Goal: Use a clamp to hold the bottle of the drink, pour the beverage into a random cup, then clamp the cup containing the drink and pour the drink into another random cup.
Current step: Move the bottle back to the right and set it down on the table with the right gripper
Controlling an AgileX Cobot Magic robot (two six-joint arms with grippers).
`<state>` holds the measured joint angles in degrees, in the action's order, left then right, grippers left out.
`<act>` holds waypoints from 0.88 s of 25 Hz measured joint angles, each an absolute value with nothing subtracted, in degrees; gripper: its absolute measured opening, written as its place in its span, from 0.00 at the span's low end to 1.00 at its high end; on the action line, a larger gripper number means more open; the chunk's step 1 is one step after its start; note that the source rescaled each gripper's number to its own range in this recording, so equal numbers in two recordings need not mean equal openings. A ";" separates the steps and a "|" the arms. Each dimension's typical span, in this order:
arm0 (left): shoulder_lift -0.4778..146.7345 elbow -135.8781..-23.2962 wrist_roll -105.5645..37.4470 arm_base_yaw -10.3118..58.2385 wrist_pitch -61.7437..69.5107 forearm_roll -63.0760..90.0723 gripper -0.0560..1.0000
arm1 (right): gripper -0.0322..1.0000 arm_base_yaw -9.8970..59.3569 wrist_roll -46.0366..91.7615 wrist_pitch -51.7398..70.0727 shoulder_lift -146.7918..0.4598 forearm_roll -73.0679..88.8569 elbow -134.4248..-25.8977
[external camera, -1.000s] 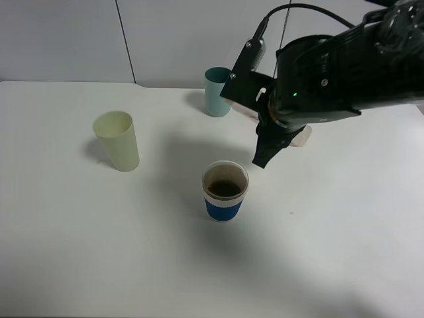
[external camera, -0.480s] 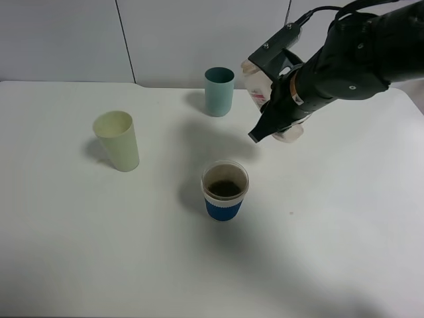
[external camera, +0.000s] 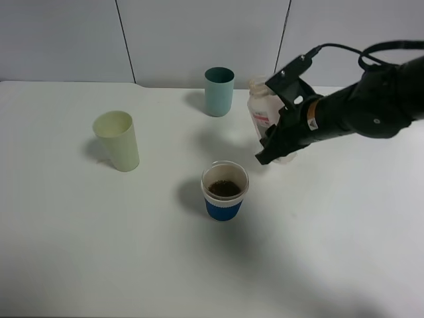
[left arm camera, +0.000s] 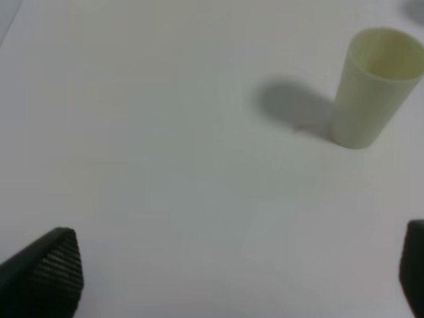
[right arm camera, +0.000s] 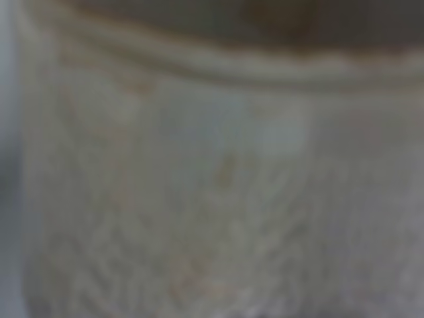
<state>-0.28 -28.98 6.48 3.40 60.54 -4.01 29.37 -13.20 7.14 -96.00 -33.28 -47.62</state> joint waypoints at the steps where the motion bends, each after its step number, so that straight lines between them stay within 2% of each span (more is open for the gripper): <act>1: -0.28 -28.98 6.48 3.40 60.54 -4.01 0.90 | 0.03 27.64 -10.24 1.21 -96.00 -30.71 -43.56; 4: -0.28 -28.98 6.48 3.40 60.54 -4.01 0.90 | 0.03 25.21 -7.53 -6.07 -96.00 -27.86 -38.79; 5: -0.28 -28.98 6.48 3.40 60.54 -4.01 0.90 | 0.03 23.40 -6.25 -12.21 -96.00 -25.72 -35.91; 8: -0.28 -28.98 6.48 3.40 60.54 -4.01 0.90 | 0.03 21.27 -5.72 -17.14 -96.00 -23.96 -33.48; 22: -0.28 -28.98 6.48 3.40 60.54 -4.01 0.90 | 0.03 18.42 4.88 -25.95 -100.30 -18.23 -32.58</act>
